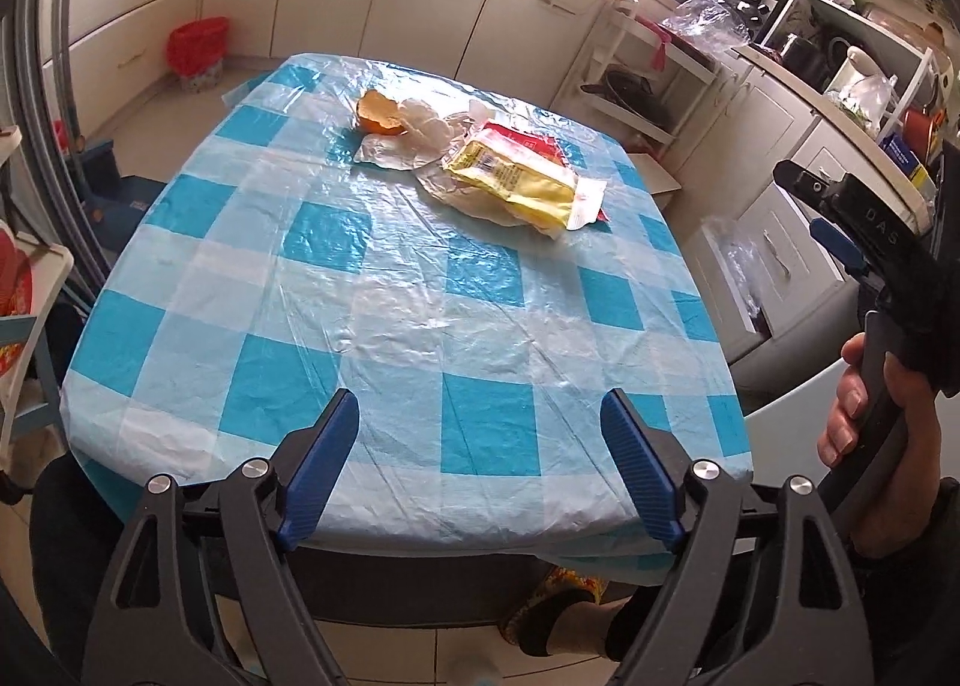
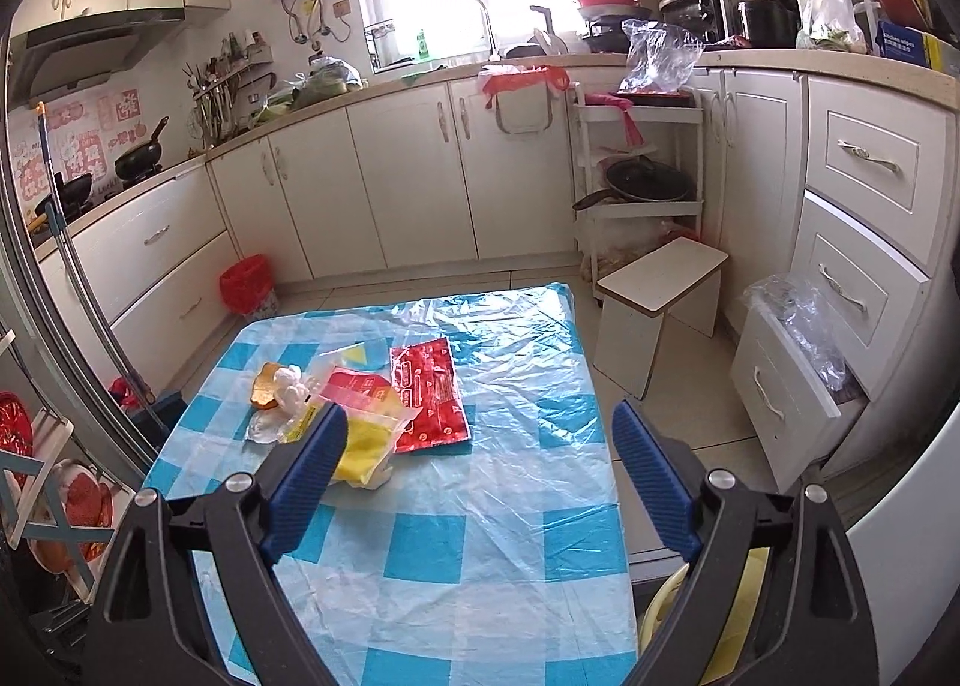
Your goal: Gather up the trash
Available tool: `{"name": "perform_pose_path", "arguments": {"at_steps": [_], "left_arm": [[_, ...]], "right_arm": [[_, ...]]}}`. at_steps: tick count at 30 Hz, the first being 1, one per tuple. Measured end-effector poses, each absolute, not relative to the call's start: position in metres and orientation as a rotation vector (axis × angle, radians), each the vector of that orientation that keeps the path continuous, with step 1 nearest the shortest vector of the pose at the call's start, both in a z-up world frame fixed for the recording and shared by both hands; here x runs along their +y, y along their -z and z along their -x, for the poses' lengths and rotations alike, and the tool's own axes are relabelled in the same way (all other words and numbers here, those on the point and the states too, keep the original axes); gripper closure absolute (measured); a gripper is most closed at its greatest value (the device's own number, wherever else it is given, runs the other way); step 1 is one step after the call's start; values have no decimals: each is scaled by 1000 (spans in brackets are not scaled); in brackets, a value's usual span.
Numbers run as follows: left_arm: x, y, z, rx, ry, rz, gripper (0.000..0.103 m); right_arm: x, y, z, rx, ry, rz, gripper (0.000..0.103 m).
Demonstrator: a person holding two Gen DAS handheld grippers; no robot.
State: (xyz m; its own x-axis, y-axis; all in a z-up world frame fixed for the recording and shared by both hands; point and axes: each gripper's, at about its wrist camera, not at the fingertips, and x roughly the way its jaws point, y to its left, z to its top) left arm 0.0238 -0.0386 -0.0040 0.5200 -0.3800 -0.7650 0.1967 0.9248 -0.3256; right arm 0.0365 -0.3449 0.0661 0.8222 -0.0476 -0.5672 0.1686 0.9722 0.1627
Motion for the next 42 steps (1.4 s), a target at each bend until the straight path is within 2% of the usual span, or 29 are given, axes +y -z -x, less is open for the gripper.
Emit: {"name": "perform_pose_path", "arguments": {"at_steps": [42], "left_arm": [[-24, 21, -32, 997, 315, 249, 23]], "right_arm": [[-321, -54, -52, 657, 74, -163, 17]]}}
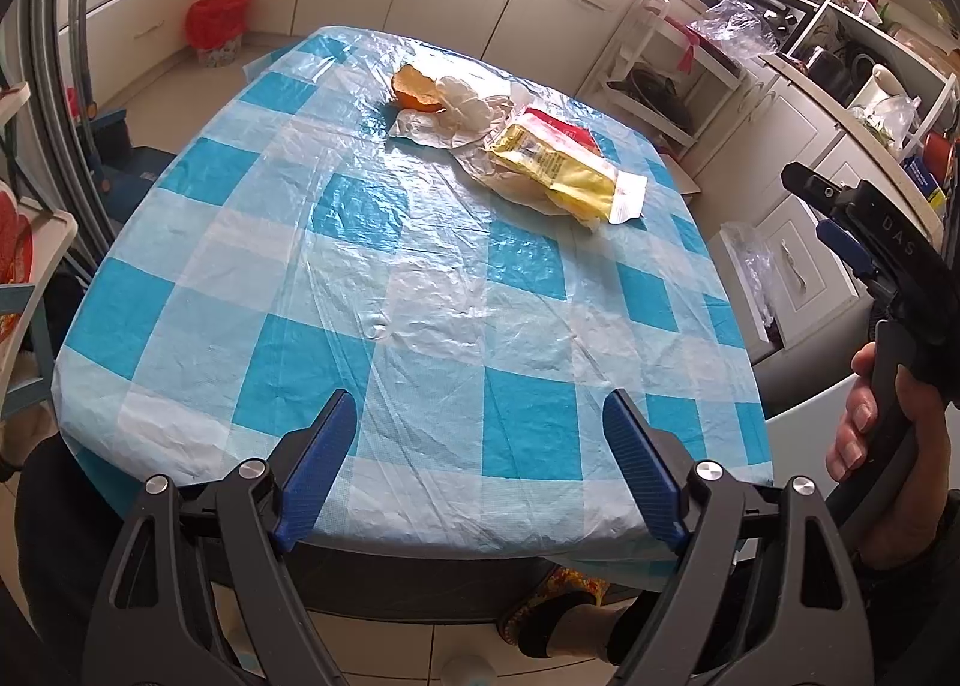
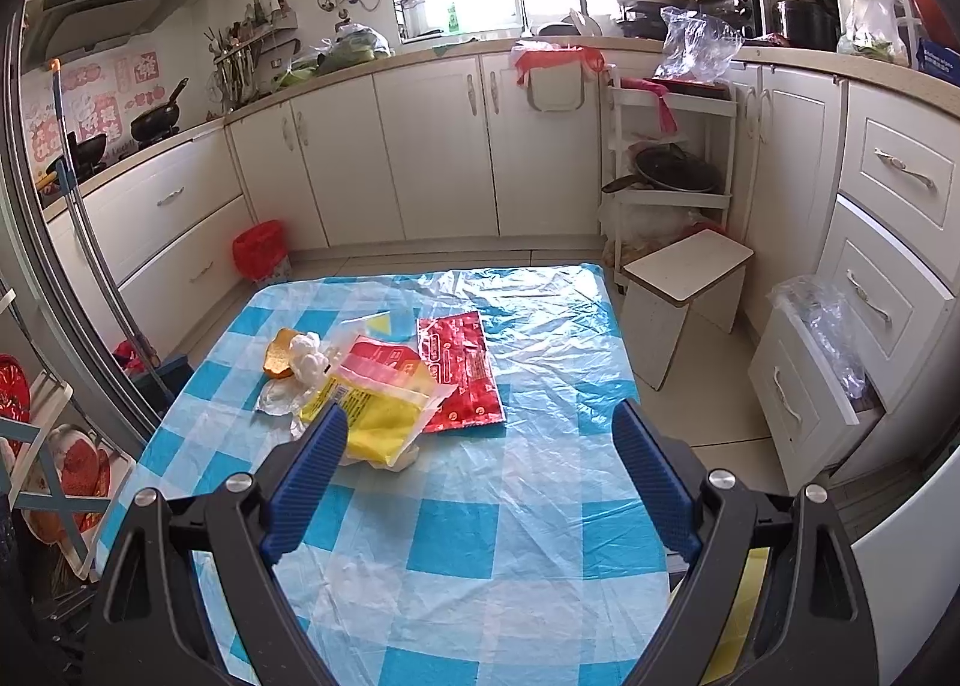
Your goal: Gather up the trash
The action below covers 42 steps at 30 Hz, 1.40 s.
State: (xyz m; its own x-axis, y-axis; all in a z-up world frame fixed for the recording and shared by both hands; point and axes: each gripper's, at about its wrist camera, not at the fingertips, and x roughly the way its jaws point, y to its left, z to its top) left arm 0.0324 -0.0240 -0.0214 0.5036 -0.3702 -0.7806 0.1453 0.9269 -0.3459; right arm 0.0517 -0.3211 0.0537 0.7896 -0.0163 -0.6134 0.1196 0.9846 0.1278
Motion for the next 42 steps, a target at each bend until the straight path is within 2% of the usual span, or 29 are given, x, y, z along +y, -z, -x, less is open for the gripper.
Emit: {"name": "perform_pose_path", "arguments": {"at_steps": [8, 24, 31, 33, 36, 38, 39, 40, 41, 42], "left_arm": [[-16, 28, -37, 1002, 299, 265, 23], [4, 41, -51, 1016, 258, 315, 22], [16, 49, -60, 1031, 235, 333, 22], [19, 49, -63, 1030, 227, 332, 22], [23, 47, -70, 1022, 221, 317, 22], [28, 44, -78, 1007, 214, 299, 22], [30, 42, -85, 997, 207, 290, 22], [33, 41, -93, 990, 201, 287, 22], [35, 39, -100, 983, 196, 285, 22], [37, 36, -109, 974, 191, 283, 22]], "right_arm": [[-320, -48, -59, 681, 59, -180, 17], [-328, -6, -102, 826, -13, -450, 17], [-318, 21, -131, 889, -25, -501, 22], [-321, 30, -139, 902, -34, -556, 28], [-323, 41, -151, 919, -50, -612, 47], [-325, 47, -154, 928, -85, -660, 69], [-326, 48, -154, 931, -103, -679, 75], [-325, 46, -153, 929, -122, -687, 90], [-326, 44, -150, 927, -142, -688, 97], [-326, 39, -147, 923, -159, -683, 97]]}}
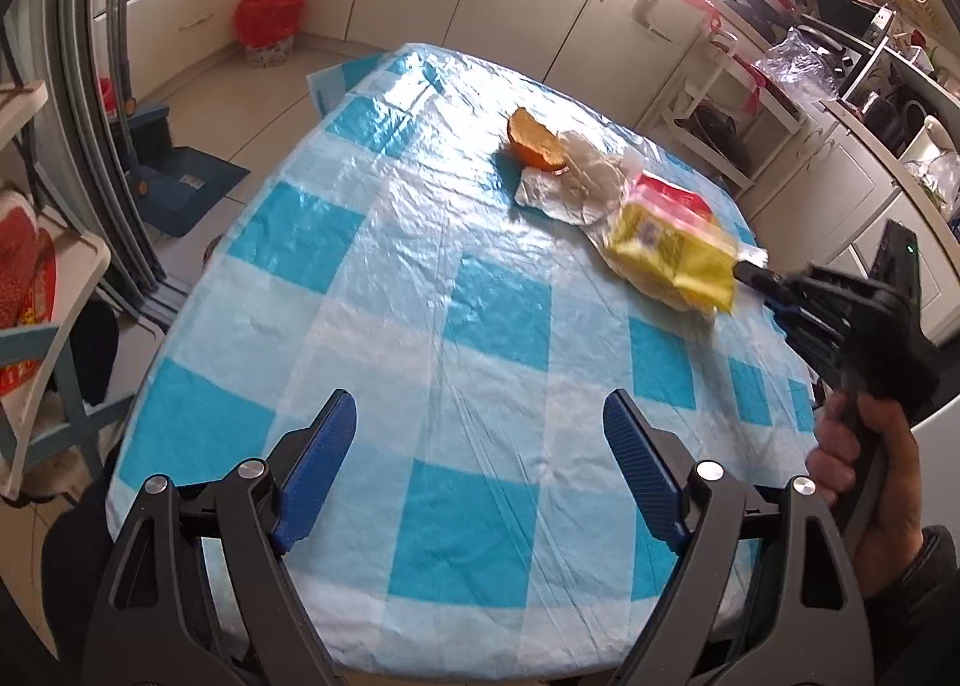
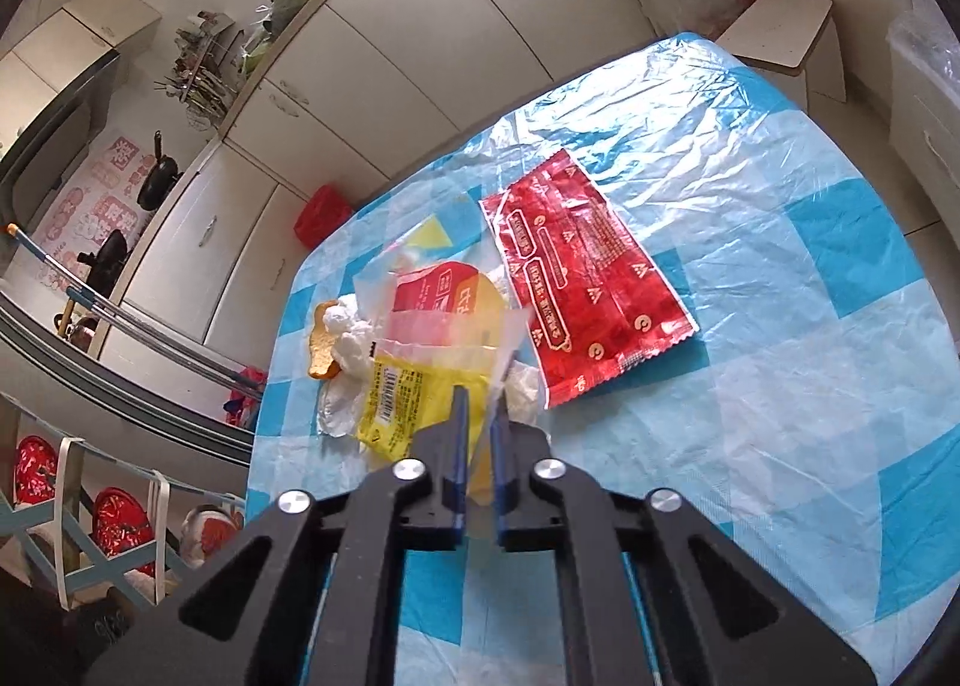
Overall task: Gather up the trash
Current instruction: 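Grasp the yellow snack bag with the right gripper, then grasp the white tissue with the left gripper while the right gripper holds the bag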
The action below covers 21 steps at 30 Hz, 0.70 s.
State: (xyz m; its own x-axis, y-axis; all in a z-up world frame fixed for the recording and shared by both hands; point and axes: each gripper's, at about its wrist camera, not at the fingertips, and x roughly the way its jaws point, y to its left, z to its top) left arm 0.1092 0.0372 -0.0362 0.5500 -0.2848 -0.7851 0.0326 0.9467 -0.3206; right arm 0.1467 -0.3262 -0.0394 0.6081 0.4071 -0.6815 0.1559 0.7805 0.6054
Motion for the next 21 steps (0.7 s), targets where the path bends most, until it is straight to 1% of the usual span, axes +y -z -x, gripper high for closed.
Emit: {"name": "perform_pose_path", "arguments": {"at_steps": [1, 7, 13, 19, 20, 21], "left_arm": [[39, 34, -118, 965, 187, 283, 22], [21, 18, -172, 913, 209, 249, 22], [-35, 28, -225, 934, 266, 162, 22], [-73, 34, -264, 952, 232, 204, 23], [-77, 35, -268, 955, 212, 201, 23], [-81, 37, -271, 963, 182, 190, 28]], "right_arm": [[-327, 34, -143, 918, -176, -674, 99], [-338, 11, -112, 907, -249, -636, 99], [-360, 19, -85, 987, -271, -624, 99], [-384, 30, -66, 1015, -245, -647, 99], [-386, 29, -64, 1014, -242, -649, 99], [-389, 29, -62, 1014, -242, -653, 99]]}}
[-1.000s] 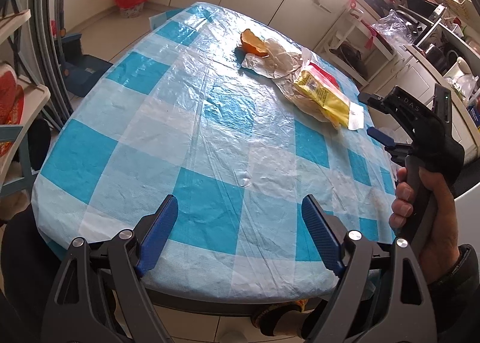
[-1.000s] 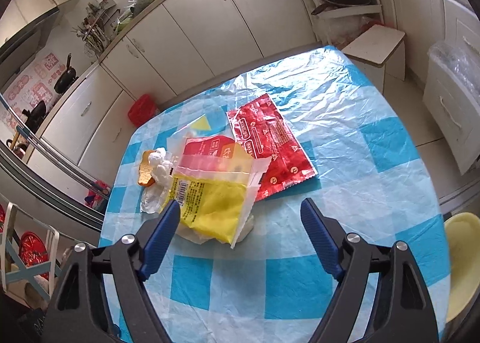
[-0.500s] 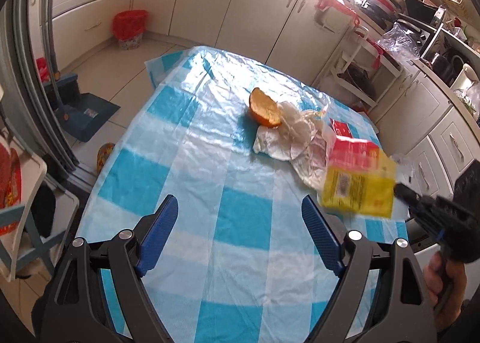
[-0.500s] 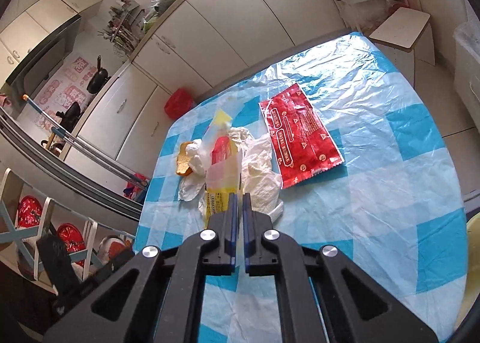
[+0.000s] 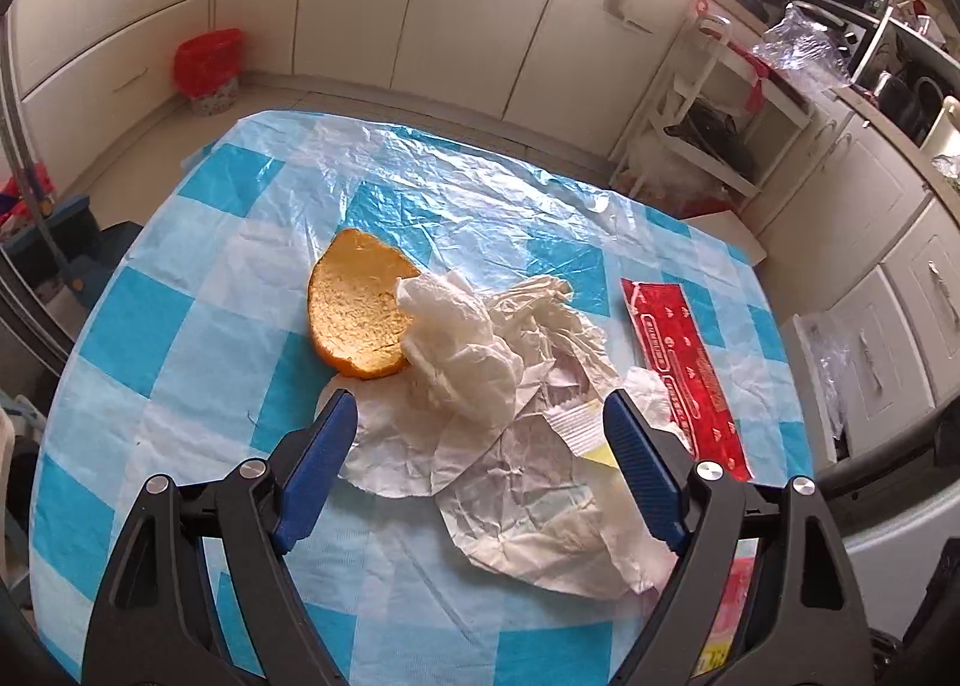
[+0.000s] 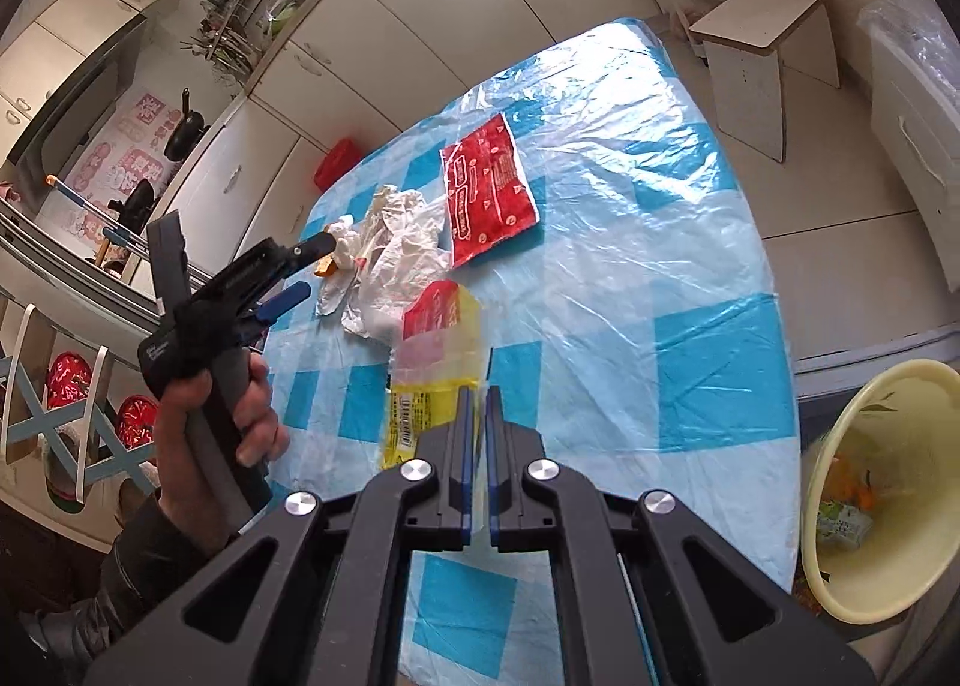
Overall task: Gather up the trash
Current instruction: 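Grasp the white tissue with the left gripper while the right gripper holds the bag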
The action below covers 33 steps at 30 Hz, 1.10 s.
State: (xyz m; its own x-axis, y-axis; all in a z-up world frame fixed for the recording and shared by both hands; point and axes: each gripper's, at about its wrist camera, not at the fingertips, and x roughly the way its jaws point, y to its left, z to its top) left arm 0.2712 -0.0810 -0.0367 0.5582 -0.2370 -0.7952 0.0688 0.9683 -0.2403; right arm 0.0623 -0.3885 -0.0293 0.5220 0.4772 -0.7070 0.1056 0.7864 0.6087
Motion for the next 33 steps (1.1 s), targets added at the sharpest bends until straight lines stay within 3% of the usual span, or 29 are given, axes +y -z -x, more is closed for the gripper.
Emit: {"name": "perform_pose_path", "arguments": {"at_steps": [2, 4, 5, 6, 9, 13, 15, 16, 17, 19, 22, 25, 33], "left_arm": [[-83, 43, -279, 983, 149, 219, 36], [-81, 50, -285, 998, 138, 251, 55], [-80, 53, -286, 1005, 143, 254, 70], [-81, 56, -288, 1013, 149, 254, 76], [-77, 52, -281, 980, 163, 253, 82], [-63, 34, -262, 928, 206, 276, 83], [-57, 26, -250, 915, 228, 278, 83], [-53, 23, -243, 908, 241, 280, 83], [-50, 21, -236, 907, 251, 281, 83], [-41, 18, -221, 905, 267, 288, 83], [-27, 19, -198, 914, 277, 289, 83], [-18, 23, -181, 923, 276, 282, 83], [7, 34, -146, 953, 271, 276, 83]], "right_arm": [[-391, 30, -60, 1013, -243, -657, 99], [-391, 28, -61, 1011, -245, -656, 99], [-390, 28, -61, 1010, -249, -652, 99], [-388, 26, -62, 1011, -252, -646, 99], [-386, 27, -61, 1022, -256, -623, 99], [-386, 33, -62, 1051, -259, -621, 98], [-382, 39, -63, 1080, -265, -622, 90], [-380, 41, -64, 1086, -261, -620, 68], [-378, 43, -65, 1086, -255, -613, 56], [-373, 45, -65, 1085, -264, -607, 57], [-364, 48, -66, 1089, -294, -613, 71], [-359, 48, -65, 1080, -309, -614, 94], [-356, 40, -59, 1076, -289, -565, 96]]}}
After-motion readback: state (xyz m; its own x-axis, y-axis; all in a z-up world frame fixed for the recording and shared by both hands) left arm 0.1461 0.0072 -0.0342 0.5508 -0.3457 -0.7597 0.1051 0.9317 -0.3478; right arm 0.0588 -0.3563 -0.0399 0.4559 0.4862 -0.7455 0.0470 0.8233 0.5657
